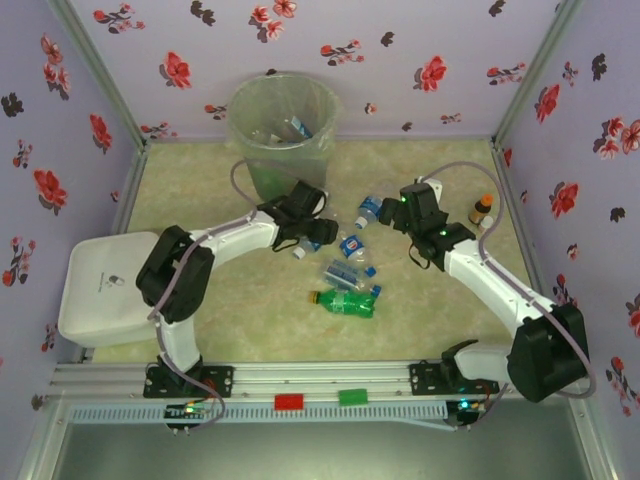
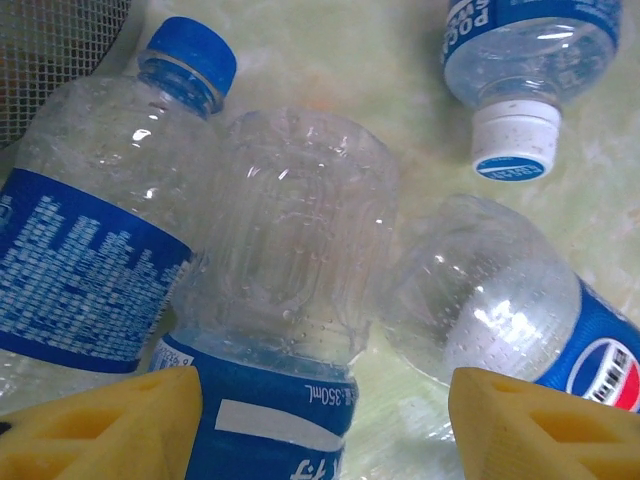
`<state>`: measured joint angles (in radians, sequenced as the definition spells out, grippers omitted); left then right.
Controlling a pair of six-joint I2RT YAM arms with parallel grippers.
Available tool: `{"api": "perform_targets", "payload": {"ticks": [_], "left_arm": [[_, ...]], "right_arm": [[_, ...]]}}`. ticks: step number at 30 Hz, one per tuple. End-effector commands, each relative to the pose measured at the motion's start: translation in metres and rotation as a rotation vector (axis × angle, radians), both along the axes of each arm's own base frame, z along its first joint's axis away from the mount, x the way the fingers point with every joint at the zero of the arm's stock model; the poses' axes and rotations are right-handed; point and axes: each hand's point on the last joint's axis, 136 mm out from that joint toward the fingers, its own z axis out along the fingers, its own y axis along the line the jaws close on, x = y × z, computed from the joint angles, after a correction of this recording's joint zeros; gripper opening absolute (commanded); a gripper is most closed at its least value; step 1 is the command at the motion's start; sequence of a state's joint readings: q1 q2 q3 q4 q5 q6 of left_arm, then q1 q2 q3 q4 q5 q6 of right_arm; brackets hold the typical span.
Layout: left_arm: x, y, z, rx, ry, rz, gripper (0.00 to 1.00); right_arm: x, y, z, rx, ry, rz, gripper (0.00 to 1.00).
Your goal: Put the plastic bottles in the bin
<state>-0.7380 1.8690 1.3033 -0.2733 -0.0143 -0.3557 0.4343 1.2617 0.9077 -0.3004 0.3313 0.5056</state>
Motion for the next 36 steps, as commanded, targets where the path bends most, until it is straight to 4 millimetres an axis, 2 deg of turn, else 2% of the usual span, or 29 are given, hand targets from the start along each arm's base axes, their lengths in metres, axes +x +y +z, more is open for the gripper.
{"api": "perform_targets", "payload": {"ticks": [1, 18, 28, 32, 36], "left_arm": [[-0.008, 0.007, -0.023, 0.096, 0.055, -0.015, 0.68], [-0.005, 0.013, -0.044, 0.164, 0.074, 0.002, 0.72], [-0.004, 0.011, -0.049, 0.167, 0.082, 0.002, 0.76], [-0.003, 0.010, -0.047, 0.153, 0.078, 0.006, 0.73], [-0.003, 0.010, -0.036, 0.131, 0.053, 0.007, 0.66]], "right_arm": [[0.005, 0.003, -0.003, 0.030, -0.001, 0.000, 1.00], [0.004, 0.002, -0.001, 0.026, 0.004, -0.004, 1.00], [0.000, -0.002, 0.008, 0.026, -0.017, -0.010, 1.00], [-0.003, -0.005, 0.011, 0.017, -0.021, -0.011, 1.00], [-0.003, -0.010, 0.011, 0.009, -0.039, -0.039, 1.00]]}}
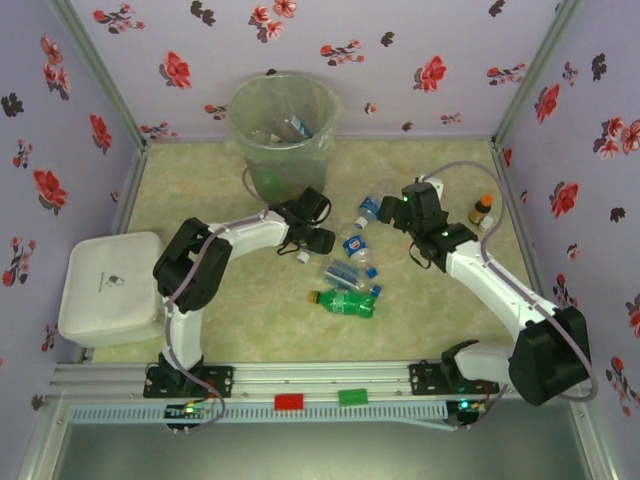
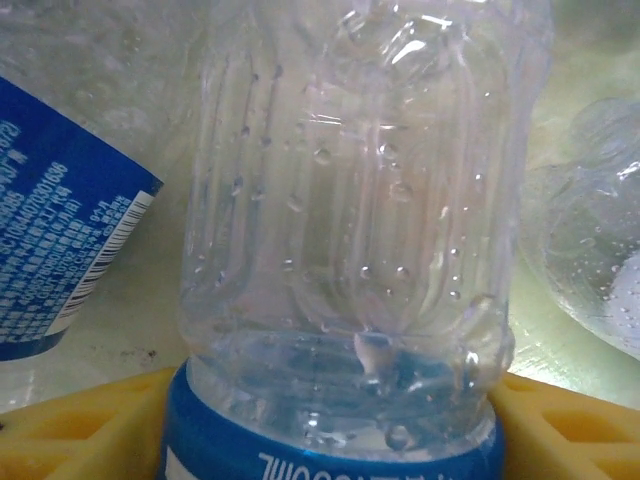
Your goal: Put the plastic bottles in the bin
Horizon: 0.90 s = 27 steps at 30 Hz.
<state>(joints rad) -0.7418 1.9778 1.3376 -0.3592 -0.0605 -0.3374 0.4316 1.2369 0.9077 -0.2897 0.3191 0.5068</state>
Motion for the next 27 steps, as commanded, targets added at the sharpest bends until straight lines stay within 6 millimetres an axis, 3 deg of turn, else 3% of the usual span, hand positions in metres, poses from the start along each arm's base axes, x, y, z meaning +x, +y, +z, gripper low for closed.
{"api": "perform_targets", "payload": {"ticks": [1, 9, 18, 22, 27], "left_arm": [[0.003, -0.004, 0.017, -0.027, -0.045, 0.001, 0.63], [-0.005, 0.000, 0.085, -0.196, -0.187, 0.019, 0.60], [-0.023, 0.006, 0.213, -0.504, -0.475, -0.057, 0.60], [-0.015, 0.019, 0.273, -0.571, -0.614, -0.057, 0.60], [0.019, 0.051, 0.334, -0.629, -0.739, 0.038, 0.59]], "right_arm": [[-0.002, -0.011, 0.001, -0.008, -0.013, -0.047, 1.00], [0.006, -0.001, -0.003, 0.065, -0.048, -0.046, 1.00], [0.014, 0.019, -0.013, 0.151, -0.033, 0.004, 1.00], [0.016, 0.023, -0.017, 0.172, -0.029, 0.007, 1.00], [0.018, 0.028, -0.020, 0.200, -0.030, 0.016, 1.00]]}}
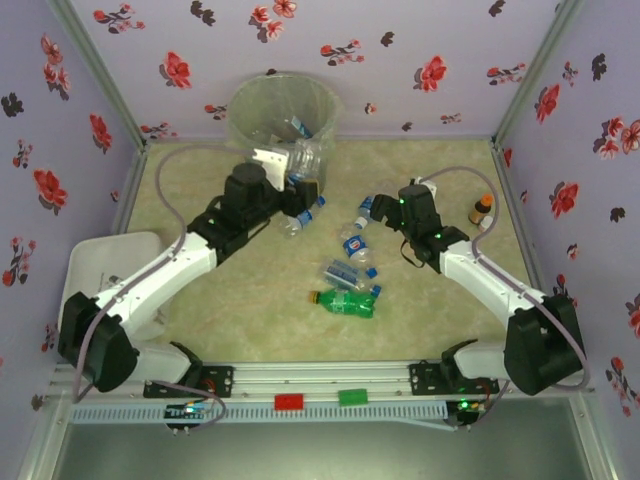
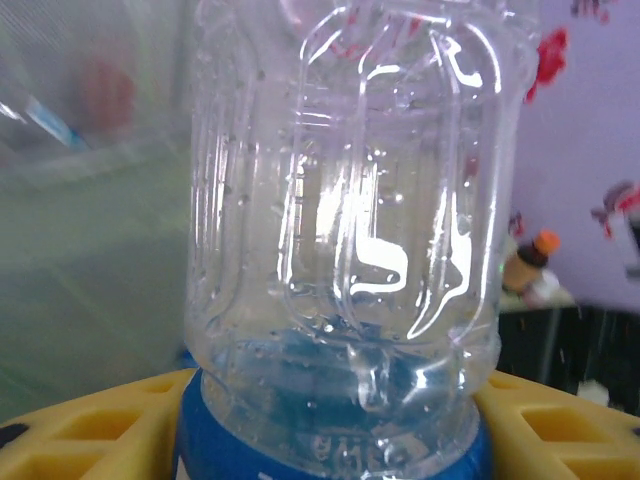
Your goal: Put the plastic bottles in the bin
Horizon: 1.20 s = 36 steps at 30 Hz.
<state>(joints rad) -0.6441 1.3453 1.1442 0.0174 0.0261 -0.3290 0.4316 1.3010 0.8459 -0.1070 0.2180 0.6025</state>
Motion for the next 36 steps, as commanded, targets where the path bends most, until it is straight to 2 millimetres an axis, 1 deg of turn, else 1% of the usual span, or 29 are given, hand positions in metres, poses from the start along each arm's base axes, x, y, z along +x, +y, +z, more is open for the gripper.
{"api": "perform_targets", "payload": {"ticks": [1, 3, 5, 6, 10, 11, 13, 16, 18, 23, 24, 26, 32, 34, 36], "left_arm": [[0.023, 0.019, 0.072, -0.089, -0.158, 0.046, 0.59], [0.037, 0.033, 0.092, -0.089, -0.182, 0.082, 0.60], [0.055, 0.049, 0.107, -0.079, -0.193, 0.123, 0.60], [0.064, 0.056, 0.111, -0.074, -0.197, 0.145, 0.60], [0.105, 0.087, 0.119, -0.060, -0.199, 0.235, 0.59], [0.116, 0.091, 0.117, -0.040, -0.191, 0.248, 0.59], [0.133, 0.096, 0.112, 0.002, -0.171, 0.260, 0.59], [0.154, 0.097, 0.104, 0.083, -0.146, 0.256, 0.59], [0.162, 0.095, 0.095, 0.133, -0.111, 0.242, 0.60], [0.174, 0.084, 0.070, 0.209, -0.016, 0.175, 0.61], [0.178, 0.082, 0.061, 0.222, 0.010, 0.168, 0.61], [0.183, 0.078, 0.051, 0.236, 0.048, 0.151, 0.61], [0.193, 0.066, 0.031, 0.241, 0.124, 0.110, 0.64], [0.194, 0.065, 0.026, 0.243, 0.141, 0.111, 0.67], [0.194, 0.063, 0.026, 0.238, 0.144, 0.110, 0.71]], "right_arm": [[0.004, 0.005, -0.002, 0.051, -0.012, -0.003, 1.00], [0.005, 0.005, -0.003, 0.065, -0.016, -0.006, 1.00], [0.005, 0.006, -0.005, 0.078, -0.021, -0.008, 0.99], [0.005, 0.006, -0.005, 0.078, -0.022, -0.010, 0.99], [0.004, 0.006, -0.004, 0.076, -0.024, -0.006, 1.00], [0.004, 0.005, -0.002, 0.073, -0.029, -0.005, 1.00], [0.003, 0.004, -0.001, 0.062, -0.033, -0.003, 1.00], [0.000, -0.001, -0.003, 0.041, -0.026, -0.015, 1.00], [-0.002, -0.002, -0.004, 0.040, -0.023, -0.017, 1.00], [-0.004, -0.004, -0.003, 0.036, -0.027, -0.022, 1.00], [-0.004, -0.004, -0.003, 0.038, -0.025, -0.020, 1.00], [-0.004, -0.004, -0.002, 0.037, -0.028, -0.020, 1.00], [-0.006, -0.006, -0.002, 0.030, -0.024, -0.025, 0.99], [-0.007, -0.007, 0.000, 0.027, -0.028, -0.027, 1.00], [-0.007, -0.009, 0.001, 0.022, -0.030, -0.032, 1.00]]}}
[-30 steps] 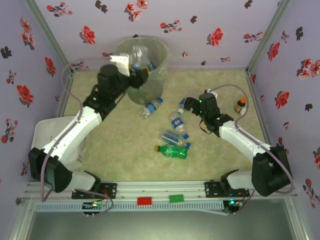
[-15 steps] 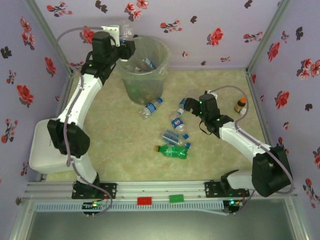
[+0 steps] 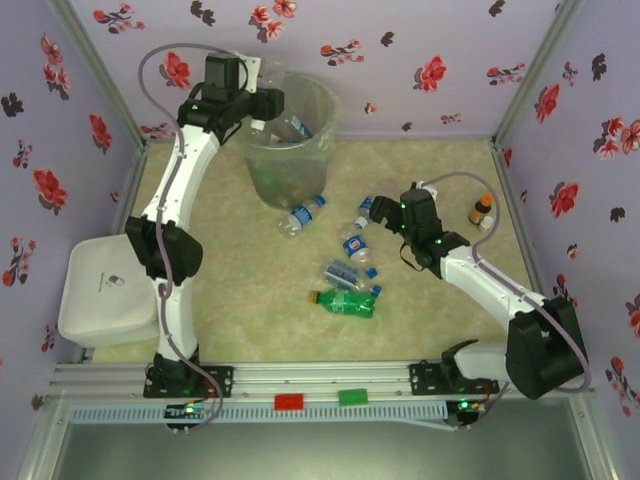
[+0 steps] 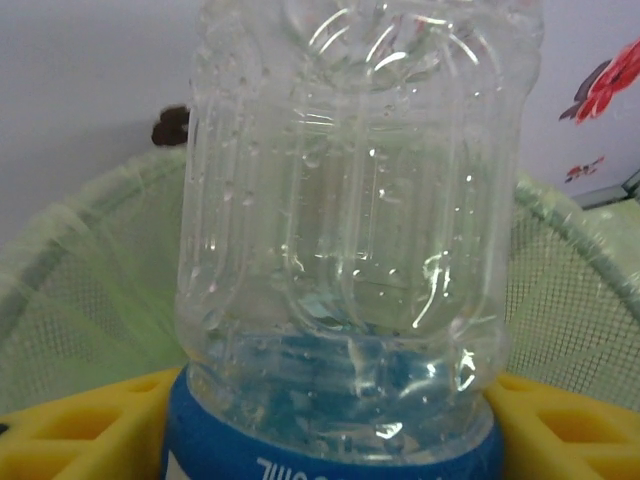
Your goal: Put the plastic bottles in the bin
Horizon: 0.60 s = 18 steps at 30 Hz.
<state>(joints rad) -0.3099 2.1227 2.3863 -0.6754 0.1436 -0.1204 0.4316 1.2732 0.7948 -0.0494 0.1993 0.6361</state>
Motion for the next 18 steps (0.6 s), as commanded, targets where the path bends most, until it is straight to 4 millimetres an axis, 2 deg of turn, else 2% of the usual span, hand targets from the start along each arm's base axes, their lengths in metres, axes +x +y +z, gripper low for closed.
{"api": "perform_targets", "payload": {"ticks": [1, 4, 6, 12, 15, 18], "left_arm": [[-0.007, -0.007, -0.001, 0.002, 0.029, -0.033, 0.73], [-0.011, -0.011, 0.009, -0.013, 0.010, -0.036, 0.88], [-0.013, -0.012, 0.020, -0.031, -0.012, -0.034, 0.93], [-0.038, -0.009, 0.071, -0.126, -0.149, -0.026, 1.00], [-0.063, -0.002, 0.094, -0.209, -0.248, -0.017, 1.00], [-0.090, 0.012, 0.107, -0.299, -0.360, 0.011, 1.00]], "right_arm": [[-0.003, -0.011, 0.003, -0.028, -0.008, -0.030, 1.00], [-0.003, -0.011, 0.003, -0.032, -0.009, -0.031, 1.00], [-0.003, -0.011, 0.002, -0.033, -0.005, -0.029, 1.00], [0.001, -0.006, -0.005, -0.031, 0.011, -0.018, 0.99], [0.006, -0.004, -0.010, -0.032, 0.018, -0.017, 1.00], [0.011, 0.000, -0.016, -0.035, 0.040, -0.011, 1.00]]}}
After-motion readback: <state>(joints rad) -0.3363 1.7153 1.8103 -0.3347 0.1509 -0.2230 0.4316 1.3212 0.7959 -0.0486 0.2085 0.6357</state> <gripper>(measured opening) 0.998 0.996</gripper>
